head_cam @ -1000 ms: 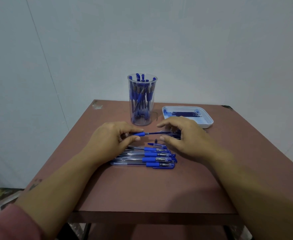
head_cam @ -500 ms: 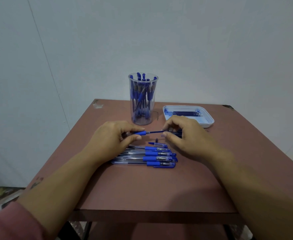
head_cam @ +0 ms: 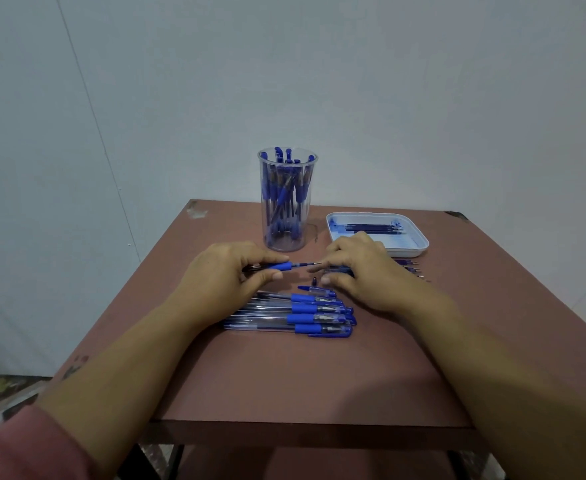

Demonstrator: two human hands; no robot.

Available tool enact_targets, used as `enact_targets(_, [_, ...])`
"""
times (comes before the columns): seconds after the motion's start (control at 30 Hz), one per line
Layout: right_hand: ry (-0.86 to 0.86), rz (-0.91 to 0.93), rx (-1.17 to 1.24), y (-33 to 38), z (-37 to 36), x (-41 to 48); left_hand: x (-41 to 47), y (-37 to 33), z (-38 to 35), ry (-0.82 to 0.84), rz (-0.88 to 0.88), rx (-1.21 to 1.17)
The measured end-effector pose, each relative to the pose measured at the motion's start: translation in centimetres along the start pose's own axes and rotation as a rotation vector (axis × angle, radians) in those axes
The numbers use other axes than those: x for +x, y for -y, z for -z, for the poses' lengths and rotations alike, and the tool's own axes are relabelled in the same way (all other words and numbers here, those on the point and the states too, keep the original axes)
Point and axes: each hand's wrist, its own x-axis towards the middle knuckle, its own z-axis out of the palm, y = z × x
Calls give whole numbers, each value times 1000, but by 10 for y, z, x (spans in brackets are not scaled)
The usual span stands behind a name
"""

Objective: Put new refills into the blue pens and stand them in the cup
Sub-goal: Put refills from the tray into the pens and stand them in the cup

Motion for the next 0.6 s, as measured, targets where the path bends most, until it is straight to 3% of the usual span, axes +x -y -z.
enact_targets(0.23, [-16,22,18,1,0,5,0,0,0,11,19,5])
enact_targets(0.43, [-188,-84,369,-1,7,-11,0,2,1,22,26,9])
enact_targets(0.6, [-237,-60,481,4,6,-12,-1,1,0,17,23,-7])
